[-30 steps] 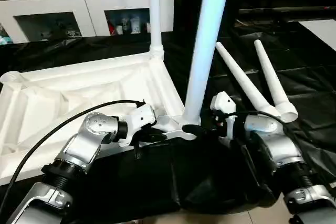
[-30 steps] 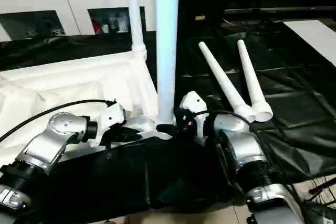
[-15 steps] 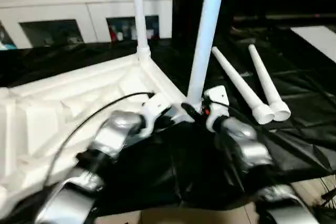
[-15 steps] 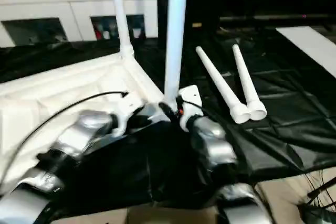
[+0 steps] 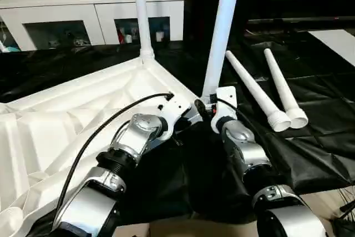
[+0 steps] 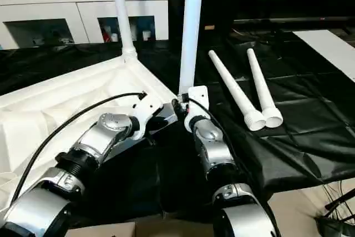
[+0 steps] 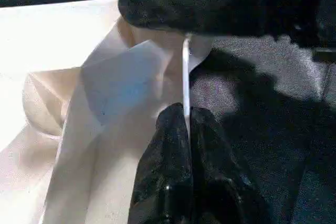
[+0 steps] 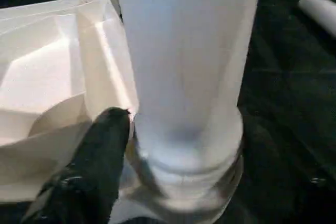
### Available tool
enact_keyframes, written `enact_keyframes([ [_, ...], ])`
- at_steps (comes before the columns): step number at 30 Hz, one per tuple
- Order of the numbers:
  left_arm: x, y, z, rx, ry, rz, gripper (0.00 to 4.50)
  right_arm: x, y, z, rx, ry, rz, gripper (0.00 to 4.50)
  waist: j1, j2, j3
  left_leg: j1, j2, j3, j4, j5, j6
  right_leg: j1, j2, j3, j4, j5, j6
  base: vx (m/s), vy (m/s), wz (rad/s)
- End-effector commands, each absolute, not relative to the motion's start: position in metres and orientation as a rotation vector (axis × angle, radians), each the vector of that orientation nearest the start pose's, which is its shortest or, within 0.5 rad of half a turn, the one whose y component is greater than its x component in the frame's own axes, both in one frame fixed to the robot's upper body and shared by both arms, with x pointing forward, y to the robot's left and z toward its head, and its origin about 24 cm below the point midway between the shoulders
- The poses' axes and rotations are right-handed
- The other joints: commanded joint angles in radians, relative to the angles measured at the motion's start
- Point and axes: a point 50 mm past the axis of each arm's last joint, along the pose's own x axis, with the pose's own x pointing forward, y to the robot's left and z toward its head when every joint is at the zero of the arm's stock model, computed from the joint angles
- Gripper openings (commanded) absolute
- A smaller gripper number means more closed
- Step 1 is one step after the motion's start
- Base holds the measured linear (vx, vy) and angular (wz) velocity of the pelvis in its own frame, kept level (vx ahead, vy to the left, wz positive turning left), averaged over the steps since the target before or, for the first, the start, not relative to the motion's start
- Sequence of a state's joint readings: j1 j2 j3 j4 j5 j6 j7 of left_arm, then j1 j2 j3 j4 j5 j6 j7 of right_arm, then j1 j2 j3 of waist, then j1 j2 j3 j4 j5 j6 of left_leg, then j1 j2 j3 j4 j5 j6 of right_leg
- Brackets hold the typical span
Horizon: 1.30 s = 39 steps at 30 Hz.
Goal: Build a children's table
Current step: Rotate leg to tighten
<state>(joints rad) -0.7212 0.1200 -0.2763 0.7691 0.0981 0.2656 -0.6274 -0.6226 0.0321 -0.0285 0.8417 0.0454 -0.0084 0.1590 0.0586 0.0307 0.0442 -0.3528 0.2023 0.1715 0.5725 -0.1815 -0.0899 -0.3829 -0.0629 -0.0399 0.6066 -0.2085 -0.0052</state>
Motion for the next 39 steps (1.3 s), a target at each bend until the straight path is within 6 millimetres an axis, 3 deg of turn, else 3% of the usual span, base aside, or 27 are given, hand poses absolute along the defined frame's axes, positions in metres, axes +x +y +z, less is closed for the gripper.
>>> enact_keyframes([
  [1,0.343,0.076,0.036,0.414,0.449,-0.904,0.0,0.342,-0.081,0.02,0.028,0.277,0.39,3.63,0.0,-0.001,-0.041,0.006,0.017,-0.013,-0.08,-0.363,0.006,0.017,-0.072,0.036,-0.109,-0.418,-0.13,0.0,0.0,0.0],
  [5,0.337,0.077,0.038,0.362,0.422,-0.964,0.0,0.343,-0.088,0.029,-0.045,0.217,0.478,3.93,0.003,-0.005,-0.042,0.001,0.02,-0.009,-0.079,-0.31,0.018,0.023,-0.072,0.039,-0.102,-0.355,-0.153,0.0,0.0,0.0],
  [6,0.334,0.084,0.038,0.367,0.417,-0.995,0.0,0.341,-0.096,0.039,-0.119,0.162,0.571,4.06,0.006,-0.007,-0.042,-0.003,0.022,-0.007,-0.077,-0.284,0.029,0.027,-0.071,0.04,-0.099,-0.315,-0.155,0.0,0.0,0.0],
  [10,0.328,0.094,0.041,0.373,0.392,-1.049,0.0,0.332,-0.11,0.046,-0.2,0.138,0.759,4.06,0.007,-0.009,-0.048,-0.014,0.018,-0.003,-0.067,-0.191,0.065,0.04,-0.066,0.038,-0.084,-0.194,-0.179,0.053,-0.017,0.02],
  [12,0.323,0.099,0.044,0.379,0.362,-1.124,0.0,0.324,-0.121,0.046,-0.227,0.158,0.886,4.06,0.009,-0.003,-0.054,-0.016,0.018,0.0,-0.056,-0.106,0.095,0.041,-0.065,0.037,-0.071,-0.061,-0.207,0.056,-0.015,0.0],
  [14,0.317,0.103,0.046,0.374,0.342,-1.195,0.0,0.318,-0.129,0.047,-0.228,0.174,0.958,4.06,0.009,-0.008,-0.061,-0.026,0.016,-0.001,-0.048,-0.046,0.12,0.051,-0.061,0.035,-0.054,0.072,-0.226,0.055,-0.007,-0.02],
  [15,0.314,0.104,0.047,0.369,0.341,-1.222,0.0,0.317,-0.132,0.048,-0.226,0.178,0.97,4.06,0.01,-0.004,-0.062,-0.028,0.015,-0.001,-0.044,-0.025,0.138,0.049,-0.058,0.032,-0.047,0.138,-0.237,0.051,0.004,-0.03],
  [18,0.306,0.111,0.05,0.383,0.349,-1.286,0.0,0.314,-0.139,0.052,-0.242,0.173,1.014,4.06,0.008,0.002,-0.067,-0.021,0.019,0.001,-0.039,-0.016,0.157,0.043,-0.056,0.031,-0.037,0.208,-0.269,0.0,0.0,0.0],
  [21,0.302,0.116,0.052,0.392,0.358,-1.32,0.0,0.311,-0.142,0.053,-0.248,0.174,1.052,4.06,0.011,0.003,-0.064,-0.02,0.025,0.001,-0.039,-0.036,0.167,0.039,-0.056,0.028,-0.038,0.189,-0.278,0.0,0.0,0.0],
  [24,0.301,0.12,0.053,0.4,0.363,-1.329,0.0,0.309,-0.143,0.055,-0.251,0.168,1.077,4.06,0.014,0.004,-0.058,-0.017,0.027,0.003,-0.045,-0.091,0.141,0.036,-0.059,0.029,-0.047,0.077,-0.271,0.0,0.0,0.0],
  [28,0.299,0.123,0.054,0.399,0.369,-1.341,0.0,0.308,-0.143,0.055,-0.246,0.174,1.1,4.06,0.013,0.002,-0.055,-0.017,0.027,0.002,-0.048,-0.126,0.108,0.035,-0.06,0.032,-0.052,0.007,-0.259,0.0,0.0,0.0],
  [31,0.299,0.123,0.054,0.399,0.372,-1.341,0.0,0.307,-0.144,0.053,-0.252,0.188,1.115,3.82,0.013,0.0,-0.056,-0.018,0.025,0.002,-0.047,-0.115,0.103,0.037,-0.06,0.033,-0.049,0.019,-0.256,0.0,0.0,0.0],
  [39,0.298,0.123,0.054,0.398,0.38,-1.336,0.0,0.307,-0.146,0.052,-0.247,0.202,1.129,3.26,0.015,0.0,-0.061,-0.02,0.022,0.003,-0.039,-0.071,0.131,0.039,-0.059,0.031,-0.042,0.093,-0.265,0.0,0.0,0.0],
])
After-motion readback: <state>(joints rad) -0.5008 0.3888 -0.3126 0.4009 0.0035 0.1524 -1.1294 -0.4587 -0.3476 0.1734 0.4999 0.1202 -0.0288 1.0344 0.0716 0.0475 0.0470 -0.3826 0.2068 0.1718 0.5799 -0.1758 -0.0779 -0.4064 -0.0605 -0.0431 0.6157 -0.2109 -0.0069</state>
